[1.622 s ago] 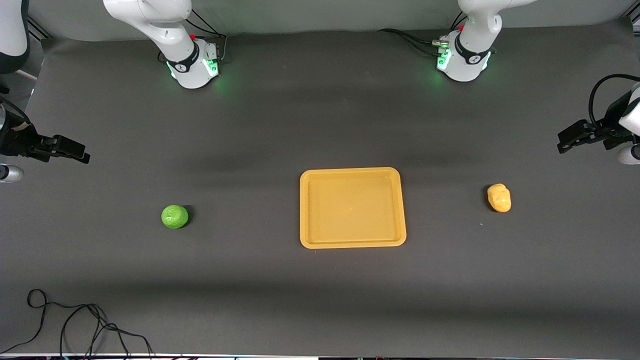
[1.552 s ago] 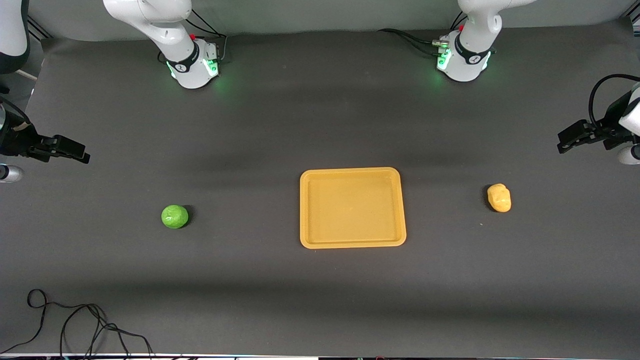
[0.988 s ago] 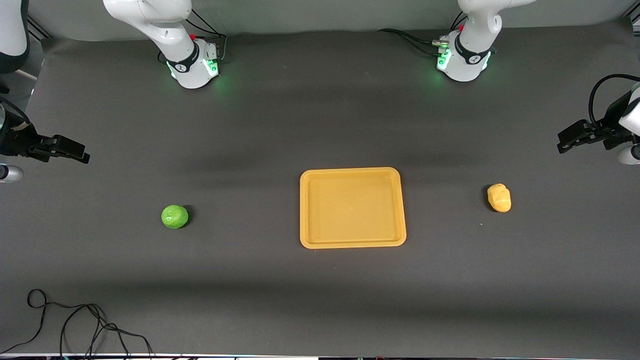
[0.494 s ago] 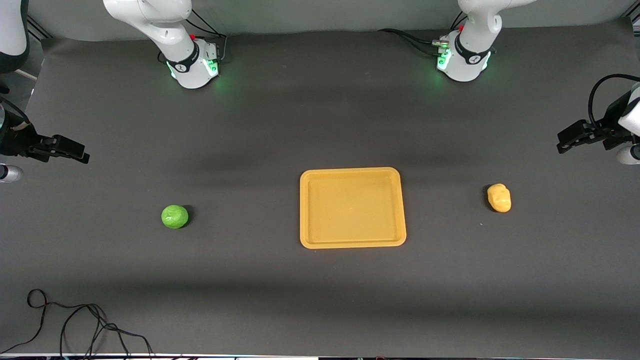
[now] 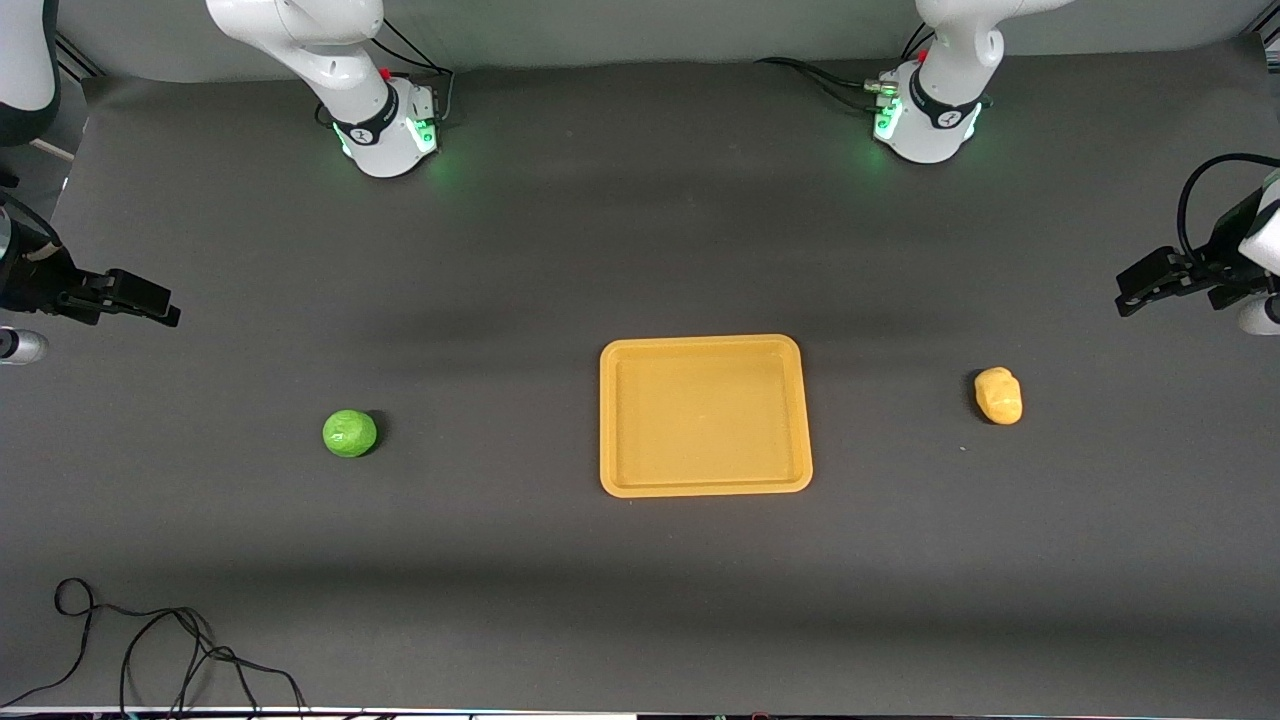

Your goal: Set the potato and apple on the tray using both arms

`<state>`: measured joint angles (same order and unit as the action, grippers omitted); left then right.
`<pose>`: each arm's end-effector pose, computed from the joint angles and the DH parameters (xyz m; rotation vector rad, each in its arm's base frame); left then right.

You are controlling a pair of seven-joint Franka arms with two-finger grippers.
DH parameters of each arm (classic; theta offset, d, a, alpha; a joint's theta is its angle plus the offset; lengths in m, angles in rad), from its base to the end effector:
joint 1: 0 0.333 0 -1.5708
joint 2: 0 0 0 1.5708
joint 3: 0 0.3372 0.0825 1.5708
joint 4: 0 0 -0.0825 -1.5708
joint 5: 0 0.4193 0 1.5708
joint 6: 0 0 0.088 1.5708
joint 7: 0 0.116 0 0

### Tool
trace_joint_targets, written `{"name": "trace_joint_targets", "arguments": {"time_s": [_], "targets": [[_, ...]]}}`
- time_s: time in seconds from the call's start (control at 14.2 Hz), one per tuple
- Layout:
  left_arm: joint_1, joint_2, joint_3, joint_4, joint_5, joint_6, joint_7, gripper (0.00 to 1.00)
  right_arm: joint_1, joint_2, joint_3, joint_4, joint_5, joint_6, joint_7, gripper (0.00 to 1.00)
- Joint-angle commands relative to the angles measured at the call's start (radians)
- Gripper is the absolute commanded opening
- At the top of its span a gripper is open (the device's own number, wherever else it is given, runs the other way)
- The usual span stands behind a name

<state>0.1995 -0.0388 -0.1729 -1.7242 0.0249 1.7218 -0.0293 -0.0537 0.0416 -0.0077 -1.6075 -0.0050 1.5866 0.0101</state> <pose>0.5874 0.0165 0.5941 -3.1087 -0.0818 -0.0558 0.6003 -0.0374 0.5947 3.1344 -0.1117 -0.0982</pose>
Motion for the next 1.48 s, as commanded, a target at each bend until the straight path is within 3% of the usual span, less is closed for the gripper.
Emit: {"name": "trace_joint_targets", "arguments": {"time_s": [0.0,0.21,0.56,1.13,1.41], "targets": [[0.001,0.003,0.001,0.009,0.007,-0.005,-0.001,1.0,0.014,0.01,-0.012,0.043,-0.009,-0.019,-0.004,1.0],[0.003,0.005,0.003,-0.001,0.006,-0.019,0.0,1.0,0.011,0.007,-0.014,0.044,-0.007,-0.02,-0.019,1.0],[-0.02,0.134,0.0,-0.005,0.02,0.004,0.008,1.0,0.011,0.007,-0.014,0.051,-0.003,-0.02,-0.018,1.0],[-0.008,0.226,0.006,-0.095,0.018,0.153,-0.006,1.0,0.014,0.003,-0.011,0.052,-0.001,-0.017,-0.013,1.0],[0.018,0.328,0.007,-0.225,0.012,0.45,-0.004,1.0,0.014,0.003,-0.011,0.051,-0.001,-0.017,-0.01,1.0]]}}
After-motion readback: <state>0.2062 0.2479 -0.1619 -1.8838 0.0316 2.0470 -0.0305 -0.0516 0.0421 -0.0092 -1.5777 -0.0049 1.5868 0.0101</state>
